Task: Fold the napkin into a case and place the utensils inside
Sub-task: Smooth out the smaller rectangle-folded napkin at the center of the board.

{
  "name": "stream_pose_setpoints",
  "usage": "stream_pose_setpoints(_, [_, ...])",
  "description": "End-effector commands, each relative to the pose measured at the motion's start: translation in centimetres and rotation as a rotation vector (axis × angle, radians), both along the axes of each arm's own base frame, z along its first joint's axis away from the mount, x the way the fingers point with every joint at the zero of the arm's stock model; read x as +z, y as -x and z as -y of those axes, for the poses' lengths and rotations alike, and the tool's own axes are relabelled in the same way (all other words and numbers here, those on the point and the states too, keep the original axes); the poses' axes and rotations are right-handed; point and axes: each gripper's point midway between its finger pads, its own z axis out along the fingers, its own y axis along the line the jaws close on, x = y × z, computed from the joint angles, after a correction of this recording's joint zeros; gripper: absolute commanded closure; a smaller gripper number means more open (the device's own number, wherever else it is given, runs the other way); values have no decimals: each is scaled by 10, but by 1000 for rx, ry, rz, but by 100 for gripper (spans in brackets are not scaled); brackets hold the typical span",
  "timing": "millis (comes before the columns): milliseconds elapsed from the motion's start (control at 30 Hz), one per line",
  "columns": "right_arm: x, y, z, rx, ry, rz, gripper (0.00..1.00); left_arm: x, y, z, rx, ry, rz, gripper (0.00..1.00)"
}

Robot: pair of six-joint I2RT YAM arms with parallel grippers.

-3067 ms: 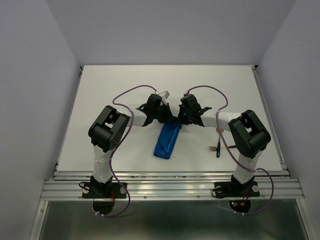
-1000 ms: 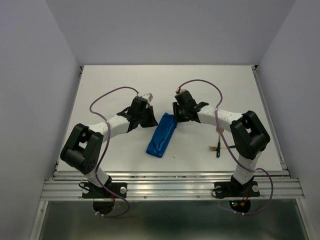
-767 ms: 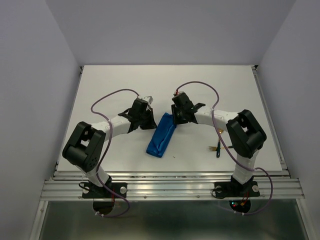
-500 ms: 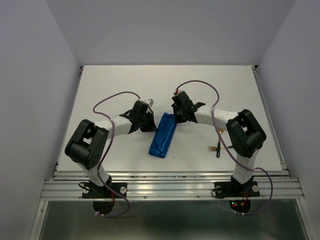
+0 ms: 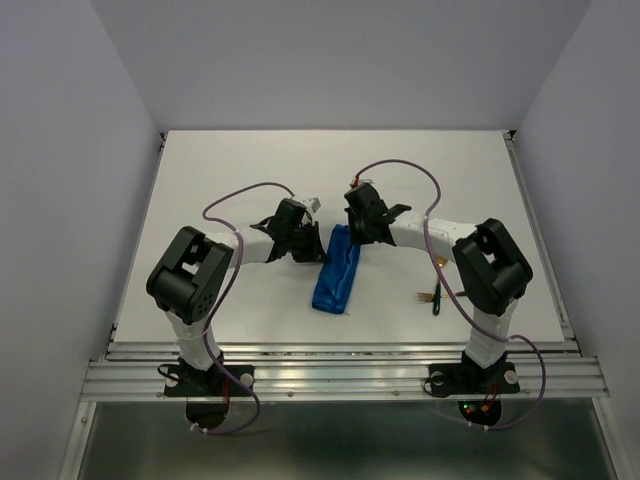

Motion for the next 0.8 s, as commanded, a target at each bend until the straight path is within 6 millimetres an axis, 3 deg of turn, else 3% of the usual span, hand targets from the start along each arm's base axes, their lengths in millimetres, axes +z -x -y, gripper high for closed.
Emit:
stream_pose_setpoints(0, [20,-10,-17,-1,-55,45,90,14,-7,23,-45,61,31,100])
stream_pose_setpoints(433, [25,-12,-11,-20,-36,60,91,18,-14,17,-22,16,57,100])
stream_pose_setpoints(633, [25,-11,-10,-27,-35,60,91,68,-22,5,22,4,179,100])
stream_pose_setpoints(767, [28,-12,-13,-26,-51,59,91,83,-17,-7,73,-2,204,100])
